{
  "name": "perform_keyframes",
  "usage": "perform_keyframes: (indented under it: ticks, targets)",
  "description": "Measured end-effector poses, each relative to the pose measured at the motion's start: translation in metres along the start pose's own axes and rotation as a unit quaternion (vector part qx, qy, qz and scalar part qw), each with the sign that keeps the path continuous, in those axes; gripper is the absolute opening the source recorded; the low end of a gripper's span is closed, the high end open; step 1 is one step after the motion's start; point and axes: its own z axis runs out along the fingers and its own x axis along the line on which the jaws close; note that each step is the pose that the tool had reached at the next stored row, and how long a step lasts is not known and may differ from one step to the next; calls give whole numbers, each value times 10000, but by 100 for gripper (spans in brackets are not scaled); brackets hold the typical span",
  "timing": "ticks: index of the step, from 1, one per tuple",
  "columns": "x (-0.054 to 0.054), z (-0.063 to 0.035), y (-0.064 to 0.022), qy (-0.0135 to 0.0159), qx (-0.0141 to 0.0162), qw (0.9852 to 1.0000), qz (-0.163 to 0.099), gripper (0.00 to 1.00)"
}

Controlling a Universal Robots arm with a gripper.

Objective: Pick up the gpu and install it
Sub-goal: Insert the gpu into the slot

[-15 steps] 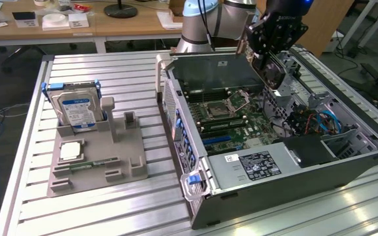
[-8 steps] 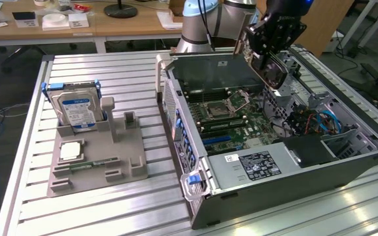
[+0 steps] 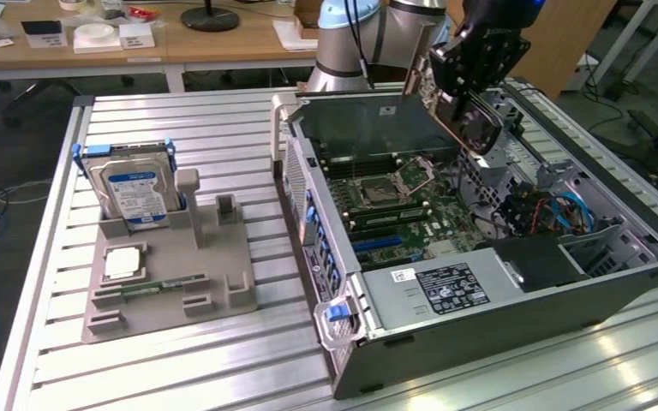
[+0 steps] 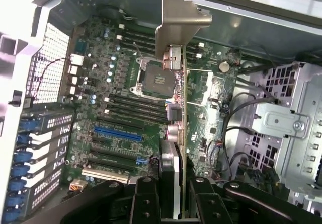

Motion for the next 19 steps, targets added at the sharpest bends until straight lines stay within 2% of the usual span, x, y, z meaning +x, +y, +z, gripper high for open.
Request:
perform_keyframes:
  ticks: [12,19]
  targets:
    - [9,0,0,17,-13,9986,-520,28]
    - [10,0,-4,26,-19,9966,-819,28]
